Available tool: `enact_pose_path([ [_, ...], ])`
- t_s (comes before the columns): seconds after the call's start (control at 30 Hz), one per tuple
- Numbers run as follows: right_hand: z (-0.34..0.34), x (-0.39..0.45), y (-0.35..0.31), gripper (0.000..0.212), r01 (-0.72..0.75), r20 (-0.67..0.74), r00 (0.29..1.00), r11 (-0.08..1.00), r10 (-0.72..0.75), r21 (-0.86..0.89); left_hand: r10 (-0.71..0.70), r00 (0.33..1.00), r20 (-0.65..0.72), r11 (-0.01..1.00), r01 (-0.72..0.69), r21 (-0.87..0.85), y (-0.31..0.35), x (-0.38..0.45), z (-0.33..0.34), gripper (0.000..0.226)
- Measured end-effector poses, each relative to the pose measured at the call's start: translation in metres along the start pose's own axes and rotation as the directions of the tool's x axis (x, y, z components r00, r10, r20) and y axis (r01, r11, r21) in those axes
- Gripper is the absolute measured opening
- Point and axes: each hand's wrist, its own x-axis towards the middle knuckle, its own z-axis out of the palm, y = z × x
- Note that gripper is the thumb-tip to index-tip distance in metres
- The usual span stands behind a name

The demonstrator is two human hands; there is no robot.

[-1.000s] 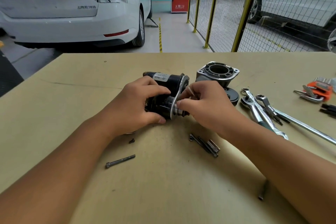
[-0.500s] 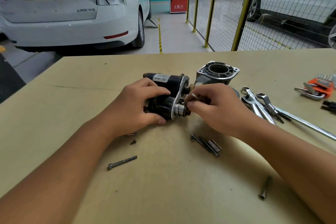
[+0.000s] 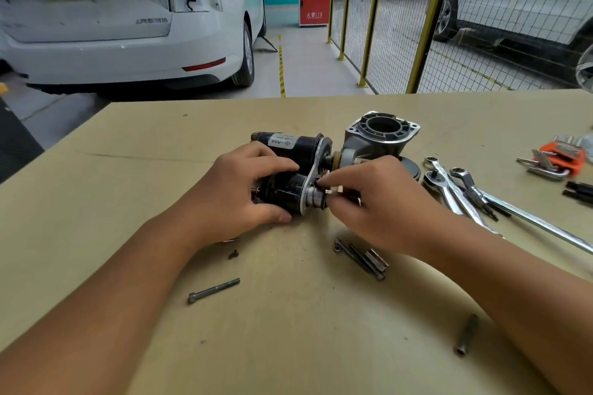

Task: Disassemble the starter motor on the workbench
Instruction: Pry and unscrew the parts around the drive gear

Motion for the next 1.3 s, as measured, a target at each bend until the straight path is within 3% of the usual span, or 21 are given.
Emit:
enact_pose_path([
  [0.13, 0.003, 0.010, 0.005, 0.026, -0.135, 0.032, 0.991, 0.986, 0.133, 0.097, -0.002, 1.000, 0.001, 1.000, 0.002, -0.004, 0.001, 0.000, 0.000, 0.072],
  [0.3, -0.004, 0.018, 0.009, 0.011, -0.183, 0.151, 0.978, 0.944, 0.146, 0.273, -0.007, 1.000, 0.006, 1.000, 0.007, 0.003, 0.001, 0.000, -0.001, 0.072],
  [0.47, -0.005, 0.019, 0.009, 0.015, -0.064, 0.142, 0.989, 0.992, 0.048, 0.108, -0.017, 1.000, 0.010, 1.000, 0.017, -0.003, 0.002, 0.000, 0.000, 0.072],
  [0.73, 0.000, 0.004, 0.003, 0.006, 0.196, 0.165, 0.969, 0.978, -0.182, -0.070, -0.013, 1.000, 0.007, 1.000, 0.013, 0.018, 0.004, 0.000, 0.000, 0.072],
  [0.9, 0.000, -0.004, 0.011, 0.018, 0.118, -0.027, 0.993, 0.993, -0.118, -0.004, -0.014, 1.000, 0.006, 0.998, 0.014, 0.055, 0.005, 0.001, -0.001, 0.071],
  [1.03, 0.006, -0.001, 0.009, 0.049, 0.038, 0.017, 0.999, 0.978, -0.035, -0.206, -0.004, 0.999, 0.047, 0.996, -0.001, 0.091, 0.006, 0.001, -0.001, 0.071],
  [1.17, 0.015, 0.003, 0.005, 0.037, 0.084, -0.045, 0.994, 0.942, -0.104, -0.326, -0.002, 0.998, 0.068, 0.995, -0.005, 0.102, 0.007, 0.002, -0.001, 0.070],
  [1.3, 0.013, 0.003, 0.005, 0.032, 0.098, -0.046, 0.992, 0.935, -0.121, -0.341, -0.029, 0.996, 0.090, 0.995, 0.021, 0.097, 0.004, 0.004, -0.003, 0.070],
])
